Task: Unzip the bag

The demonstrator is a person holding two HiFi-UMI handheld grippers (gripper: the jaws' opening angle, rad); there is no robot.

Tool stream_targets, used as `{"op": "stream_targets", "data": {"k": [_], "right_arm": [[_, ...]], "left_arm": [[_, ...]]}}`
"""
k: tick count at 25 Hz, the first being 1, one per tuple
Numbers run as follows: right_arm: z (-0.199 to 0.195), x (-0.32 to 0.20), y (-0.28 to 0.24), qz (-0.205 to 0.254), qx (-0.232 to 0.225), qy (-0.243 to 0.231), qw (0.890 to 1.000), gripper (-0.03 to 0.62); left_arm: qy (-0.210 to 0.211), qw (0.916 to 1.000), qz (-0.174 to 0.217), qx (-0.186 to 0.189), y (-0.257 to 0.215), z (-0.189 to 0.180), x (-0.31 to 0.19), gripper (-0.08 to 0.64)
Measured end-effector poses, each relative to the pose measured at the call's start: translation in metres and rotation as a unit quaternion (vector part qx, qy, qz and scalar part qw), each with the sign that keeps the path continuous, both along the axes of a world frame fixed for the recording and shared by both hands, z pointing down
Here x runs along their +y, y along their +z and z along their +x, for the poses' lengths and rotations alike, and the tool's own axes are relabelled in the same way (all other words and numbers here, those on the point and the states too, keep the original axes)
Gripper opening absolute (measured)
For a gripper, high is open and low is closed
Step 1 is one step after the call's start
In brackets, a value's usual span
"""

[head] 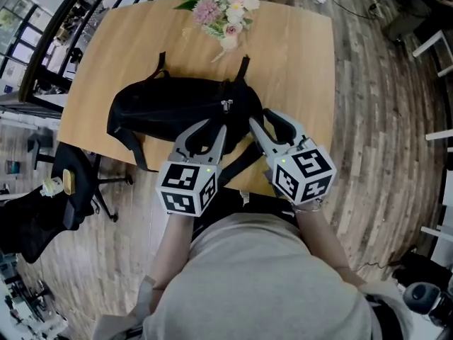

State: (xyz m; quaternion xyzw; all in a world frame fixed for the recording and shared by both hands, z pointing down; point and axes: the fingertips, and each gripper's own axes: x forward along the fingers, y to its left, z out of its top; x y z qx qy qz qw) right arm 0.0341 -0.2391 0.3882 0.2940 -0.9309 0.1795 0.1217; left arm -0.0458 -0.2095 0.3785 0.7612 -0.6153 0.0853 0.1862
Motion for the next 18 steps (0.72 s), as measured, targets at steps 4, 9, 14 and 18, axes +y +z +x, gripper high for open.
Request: {"op": "stream_targets", "data": {"k": [4, 9, 14, 18], "right_arm": [[-0.006, -0.005, 0.005, -0.015, -0.004, 0.020, 1.000, 0.147], [-0.020, -0.004, 0.013, -0.034, -0.005, 0.034, 0.999, 0.167], [-0.023, -0.009, 0.022, -0.054, -0.008, 0.058, 0.997, 0.173], [-0.020, -0.011, 0.026, -0.065, -0.011, 0.076, 0.995, 0.172]], "left_arm": [[0.046, 0.9945, 0.009, -0.094, -0.001, -0.003, -0.012, 0.112], [0.115, 0.9768, 0.020, -0.180, 0.002, 0.001, -0.023, 0.139], [0.183, 0.9539, 0.032, -0.236, 0.010, 0.010, -0.031, 0.169], [0.228, 0.9364, 0.036, -0.264, 0.014, 0.017, -0.034, 0.169]]}}
